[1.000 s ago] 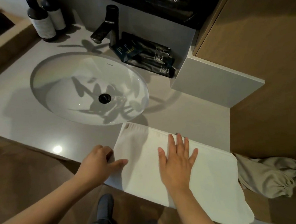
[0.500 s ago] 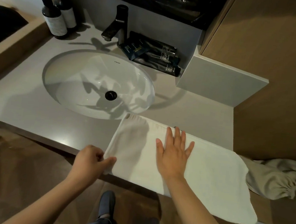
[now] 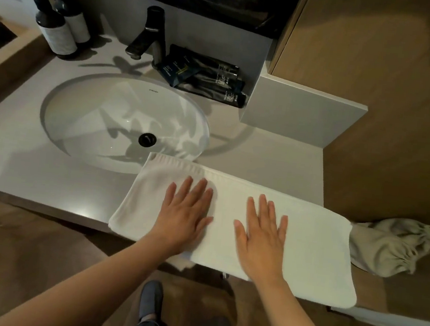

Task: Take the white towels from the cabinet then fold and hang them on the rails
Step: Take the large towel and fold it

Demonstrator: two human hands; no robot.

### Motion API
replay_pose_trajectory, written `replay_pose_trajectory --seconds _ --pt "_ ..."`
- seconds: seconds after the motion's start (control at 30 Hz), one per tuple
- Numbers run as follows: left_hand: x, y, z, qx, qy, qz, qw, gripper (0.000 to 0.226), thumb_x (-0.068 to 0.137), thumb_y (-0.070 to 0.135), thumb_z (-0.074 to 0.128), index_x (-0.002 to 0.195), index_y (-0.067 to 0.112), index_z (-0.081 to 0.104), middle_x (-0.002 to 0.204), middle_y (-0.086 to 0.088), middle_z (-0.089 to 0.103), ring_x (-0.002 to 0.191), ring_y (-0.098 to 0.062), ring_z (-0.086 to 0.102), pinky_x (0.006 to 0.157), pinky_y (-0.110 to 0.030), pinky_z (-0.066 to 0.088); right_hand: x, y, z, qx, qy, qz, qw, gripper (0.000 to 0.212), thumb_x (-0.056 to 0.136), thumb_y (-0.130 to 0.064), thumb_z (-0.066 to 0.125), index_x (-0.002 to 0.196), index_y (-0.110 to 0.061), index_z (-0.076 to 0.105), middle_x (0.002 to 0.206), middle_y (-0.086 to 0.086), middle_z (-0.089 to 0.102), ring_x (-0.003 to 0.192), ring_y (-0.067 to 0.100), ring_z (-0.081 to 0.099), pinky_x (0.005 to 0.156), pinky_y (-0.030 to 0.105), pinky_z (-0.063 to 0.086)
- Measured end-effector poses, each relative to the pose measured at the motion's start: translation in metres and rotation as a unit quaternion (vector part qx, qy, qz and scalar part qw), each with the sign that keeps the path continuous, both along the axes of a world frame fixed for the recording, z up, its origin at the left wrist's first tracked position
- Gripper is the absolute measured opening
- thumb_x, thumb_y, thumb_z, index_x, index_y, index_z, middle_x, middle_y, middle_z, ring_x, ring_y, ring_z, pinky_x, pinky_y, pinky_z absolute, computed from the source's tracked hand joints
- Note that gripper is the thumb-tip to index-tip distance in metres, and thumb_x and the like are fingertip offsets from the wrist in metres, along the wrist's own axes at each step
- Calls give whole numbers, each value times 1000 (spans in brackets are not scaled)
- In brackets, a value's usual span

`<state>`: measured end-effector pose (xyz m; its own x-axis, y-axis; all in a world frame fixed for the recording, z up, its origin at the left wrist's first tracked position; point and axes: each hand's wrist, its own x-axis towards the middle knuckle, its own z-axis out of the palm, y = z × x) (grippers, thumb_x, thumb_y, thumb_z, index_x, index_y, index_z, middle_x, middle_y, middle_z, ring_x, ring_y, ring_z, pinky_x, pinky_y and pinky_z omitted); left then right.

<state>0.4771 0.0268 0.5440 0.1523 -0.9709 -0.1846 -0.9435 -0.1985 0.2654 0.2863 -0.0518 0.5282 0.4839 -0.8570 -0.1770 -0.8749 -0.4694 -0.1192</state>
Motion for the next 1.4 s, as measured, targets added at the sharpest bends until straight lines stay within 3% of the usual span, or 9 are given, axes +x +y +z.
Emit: replay_pose_trajectory --seconds 0.27,0.4,0.57,0.67,0.83,0.93,1.0,1.17,1.4 --pt "-6 -6 -8 48 -42 19 998 75 86 71 -7 150 33 -18 157 2 -28 142 -26 -31 116 -58 -11 -96 -7 -5 -28 -9 -92 995 71 94 -65 -2 156 -30 2 164 -5 -6 150 17 -11 120 47 -11" --pt "-30 -32 13 55 6 65 996 89 83 75 -6 154 23 0 162 -3 -11 147 -30 -14 117 -55 -7 -128 -5 5 11 -75 -195 978 65 99 -58 9 157 -28 7 165 0 -2 151 18 -10 120 46 -10" --pt "-102 -78 37 9 -8 -81 997 94 77 66 -9 152 17 19 161 -7 14 149 -27 8 118 -55 1 -170 -4 18 51 -219 -326 918 60 102 -45 34 155 -19 20 162 5 19 150 20 13 119 38 17" --pt "-146 -104 45 10 -3 -141 990 75 94 63 12 151 16 23 159 -6 20 147 -25 16 119 -52 3 -188 -1 26 84 -232 -378 892 60 101 -45 37 154 -19 23 160 8 24 145 26 28 112 38 31" --pt "-198 -141 42 3 -27 -213 977 57 99 51 31 145 16 32 152 -5 34 139 -24 31 116 -48 17 -212 2 34 103 -264 -433 855 55 101 -42 42 151 -20 31 154 4 35 137 24 41 105 36 39" --pt "-218 -161 33 10 -20 -236 971 55 97 51 37 139 15 39 145 -6 43 132 -26 40 112 -42 28 -216 -1 26 193 -360 -503 762 43 104 -35 39 146 -24 40 145 1 44 133 24 44 107 41 38" --pt "-226 -173 29 25 -25 -244 969 55 97 50 38 139 14 40 143 -7 43 130 -27 41 110 -40 31 -216 -1 13 209 -376 -495 755 39 103 -35 42 140 -24 46 140 4 50 127 25 48 107 42 40" --pt "-232 -196 24 49 -51 -258 964 53 99 45 39 141 14 37 144 -9 42 131 -28 41 108 -40 31 -205 -7 0 147 -373 -493 772 20 100 -27 51 118 -19 56 95 -1 65 76 4 58 59 10 40" --pt "-233 -217 11 64 -105 -268 956 53 98 48 37 138 14 39 138 -9 49 127 -30 45 104 -40 31 -203 -12 -5 184 -414 -524 721 29 96 -27 58 122 -14 57 102 1 61 96 20 62 80 33 54"
